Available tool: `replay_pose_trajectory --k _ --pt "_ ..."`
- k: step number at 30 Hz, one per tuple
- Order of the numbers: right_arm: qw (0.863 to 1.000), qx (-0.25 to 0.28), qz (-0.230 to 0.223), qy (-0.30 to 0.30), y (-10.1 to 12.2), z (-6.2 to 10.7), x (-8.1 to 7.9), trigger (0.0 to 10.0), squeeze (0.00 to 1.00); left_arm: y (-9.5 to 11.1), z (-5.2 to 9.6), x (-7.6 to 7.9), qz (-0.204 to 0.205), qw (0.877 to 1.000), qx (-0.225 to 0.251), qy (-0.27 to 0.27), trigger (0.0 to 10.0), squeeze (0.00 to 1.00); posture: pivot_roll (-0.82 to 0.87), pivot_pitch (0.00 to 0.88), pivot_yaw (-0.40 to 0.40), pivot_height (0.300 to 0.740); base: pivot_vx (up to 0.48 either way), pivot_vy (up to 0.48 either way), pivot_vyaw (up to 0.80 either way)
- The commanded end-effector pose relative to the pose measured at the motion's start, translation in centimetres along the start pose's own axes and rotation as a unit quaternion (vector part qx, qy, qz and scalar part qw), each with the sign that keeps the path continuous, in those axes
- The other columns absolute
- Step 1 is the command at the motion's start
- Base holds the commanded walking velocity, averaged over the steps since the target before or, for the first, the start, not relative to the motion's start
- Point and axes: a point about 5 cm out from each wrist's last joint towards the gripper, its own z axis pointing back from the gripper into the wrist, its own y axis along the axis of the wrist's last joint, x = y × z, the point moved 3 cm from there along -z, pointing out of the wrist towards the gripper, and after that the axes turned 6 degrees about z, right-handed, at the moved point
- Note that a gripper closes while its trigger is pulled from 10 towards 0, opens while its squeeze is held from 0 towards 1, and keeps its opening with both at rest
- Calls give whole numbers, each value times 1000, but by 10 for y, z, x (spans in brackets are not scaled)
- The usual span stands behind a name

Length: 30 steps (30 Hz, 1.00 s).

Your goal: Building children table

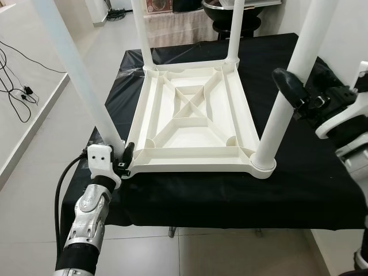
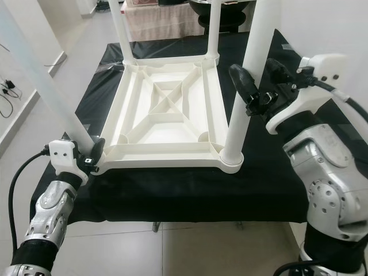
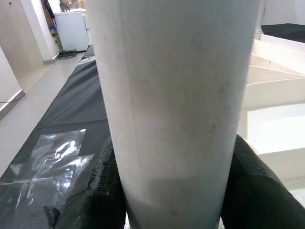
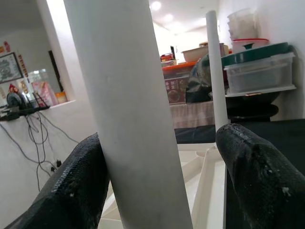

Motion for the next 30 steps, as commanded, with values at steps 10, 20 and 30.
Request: replay_pose_trajectory --k 10,20,30 --pt "1000 -8 13 21 -4 -15 -17 6941 0 -7 4 -6 -14 1000 -20 6 10000 0 -153 142 57 740 0 0 0" --pt "1000 0 21 17 1 -28 -15 0 0 -7 5 -6 -14 1000 -19 10 10000 0 -144 146 50 740 0 0 0" --pt "999 -21 33 -4 -7 -27 -8 0 0 2 1 -8 -12 1000 -9 10 10000 0 -143 144 54 740 0 0 0"
